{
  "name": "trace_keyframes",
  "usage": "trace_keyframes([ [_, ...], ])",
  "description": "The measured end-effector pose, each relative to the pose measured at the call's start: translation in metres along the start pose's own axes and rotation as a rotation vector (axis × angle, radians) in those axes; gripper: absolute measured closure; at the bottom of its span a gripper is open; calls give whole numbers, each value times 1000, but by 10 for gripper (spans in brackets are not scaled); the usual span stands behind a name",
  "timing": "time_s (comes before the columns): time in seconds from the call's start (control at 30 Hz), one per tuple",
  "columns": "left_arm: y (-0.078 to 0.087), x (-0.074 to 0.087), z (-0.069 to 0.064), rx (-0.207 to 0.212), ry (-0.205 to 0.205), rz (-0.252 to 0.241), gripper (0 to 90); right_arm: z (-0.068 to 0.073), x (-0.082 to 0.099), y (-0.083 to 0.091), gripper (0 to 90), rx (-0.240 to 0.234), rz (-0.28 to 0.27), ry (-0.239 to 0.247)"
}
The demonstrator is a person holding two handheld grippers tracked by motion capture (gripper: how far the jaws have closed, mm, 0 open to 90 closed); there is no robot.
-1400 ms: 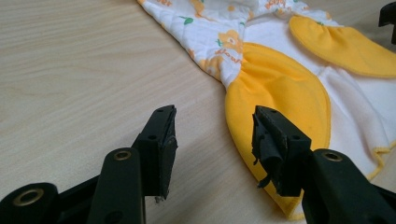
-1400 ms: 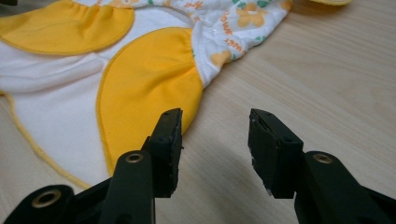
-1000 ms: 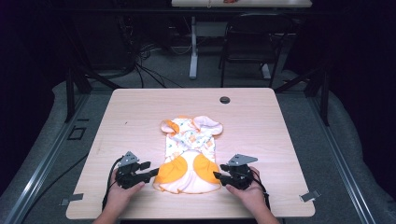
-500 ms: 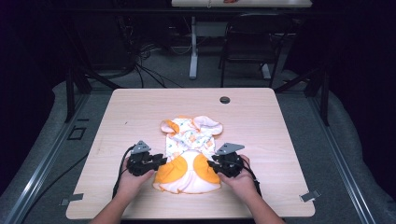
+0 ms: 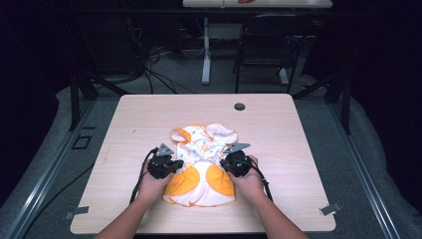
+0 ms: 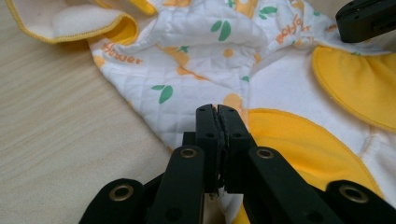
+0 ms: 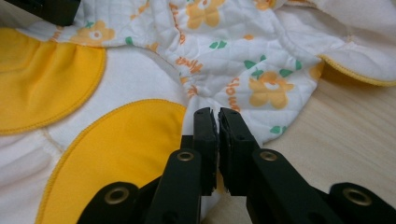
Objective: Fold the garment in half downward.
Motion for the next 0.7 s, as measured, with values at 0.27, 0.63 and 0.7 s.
trace_keyframes([
  [0.27, -3, 3, 0, 4, -11, 19, 892, 3, 5, -4, 857, -5, 14, 7],
  [0.63, 2, 10, -5, 27, -30, 22, 892, 6, 10, 2, 843, -42, 23, 27],
  [0.7, 3, 11, -6, 37, -30, 24, 892, 7, 12, 3, 842, -48, 24, 34],
])
Point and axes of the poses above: each handheld gripper's, and its own axes: y roughly backward along the jaws, x roughly out of its underside, z roughly to its left, the point moved 1 cm from there along -y, roughly forward along the jaws, and after that the axes turned 6 degrees about x, right-handed, at the moved point
